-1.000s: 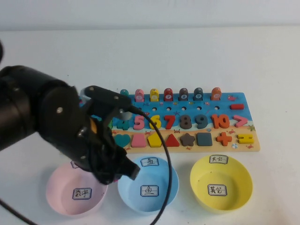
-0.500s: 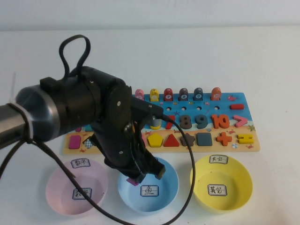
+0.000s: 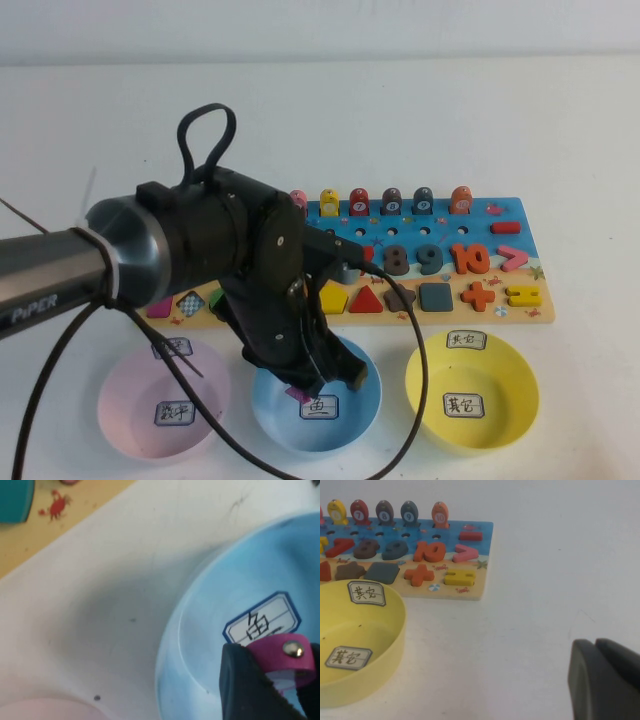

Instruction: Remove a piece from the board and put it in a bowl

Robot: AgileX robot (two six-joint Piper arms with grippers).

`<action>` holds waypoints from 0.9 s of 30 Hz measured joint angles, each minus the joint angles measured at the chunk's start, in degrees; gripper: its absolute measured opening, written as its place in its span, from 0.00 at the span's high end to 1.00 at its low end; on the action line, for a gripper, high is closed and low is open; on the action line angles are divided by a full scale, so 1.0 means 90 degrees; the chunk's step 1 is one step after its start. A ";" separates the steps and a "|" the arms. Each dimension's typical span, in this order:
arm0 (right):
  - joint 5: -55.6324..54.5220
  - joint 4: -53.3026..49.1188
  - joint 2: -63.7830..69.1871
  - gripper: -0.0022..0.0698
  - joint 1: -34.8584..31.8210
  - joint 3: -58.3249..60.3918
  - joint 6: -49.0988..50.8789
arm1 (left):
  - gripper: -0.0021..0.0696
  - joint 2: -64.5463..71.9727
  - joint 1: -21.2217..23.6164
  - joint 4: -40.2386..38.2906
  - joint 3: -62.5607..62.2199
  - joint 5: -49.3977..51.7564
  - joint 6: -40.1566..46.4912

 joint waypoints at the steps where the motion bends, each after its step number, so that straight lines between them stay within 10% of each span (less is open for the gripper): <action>1: 0.0000 0.0000 0.0000 0.99 0.0000 0.0000 0.0000 | 0.71 0.0019 0.0000 0.0000 0.0000 -0.0047 0.0000; 27: 0.0000 0.0000 0.0000 0.99 0.0000 0.0000 0.0000 | 0.54 0.0045 0.0000 0.0113 0.0000 -0.0235 0.0226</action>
